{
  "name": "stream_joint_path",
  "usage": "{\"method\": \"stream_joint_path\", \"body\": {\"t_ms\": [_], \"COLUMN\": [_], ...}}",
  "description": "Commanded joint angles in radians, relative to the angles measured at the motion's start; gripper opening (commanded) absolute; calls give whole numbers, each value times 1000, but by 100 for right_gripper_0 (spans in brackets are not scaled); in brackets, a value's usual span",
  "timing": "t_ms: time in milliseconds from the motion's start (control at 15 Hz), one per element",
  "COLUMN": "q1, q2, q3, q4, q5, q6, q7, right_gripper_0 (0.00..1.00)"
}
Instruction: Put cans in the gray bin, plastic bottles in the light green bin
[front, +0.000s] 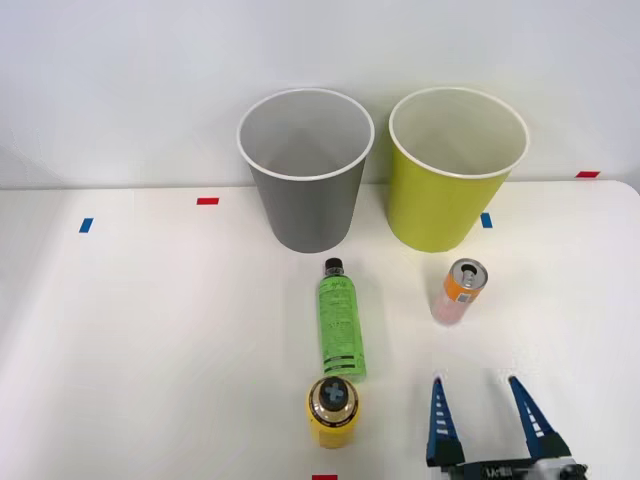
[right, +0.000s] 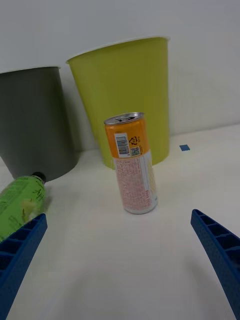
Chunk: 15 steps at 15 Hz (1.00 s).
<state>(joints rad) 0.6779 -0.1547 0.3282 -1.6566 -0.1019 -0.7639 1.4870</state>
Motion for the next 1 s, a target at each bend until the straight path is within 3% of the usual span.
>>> {"method": "stream_joint_path", "body": {"t_ms": [67, 267, 1000], "q1": [-83, -182, -397], "q2": [20, 35, 86], "q3": [-11, -26, -107], "q4": [52, 118, 120], "q5": [-1, -13, -30], "q6": [2, 5, 226], "q7": [12, 21, 53], "right_gripper_0": [100, 100, 100]}}
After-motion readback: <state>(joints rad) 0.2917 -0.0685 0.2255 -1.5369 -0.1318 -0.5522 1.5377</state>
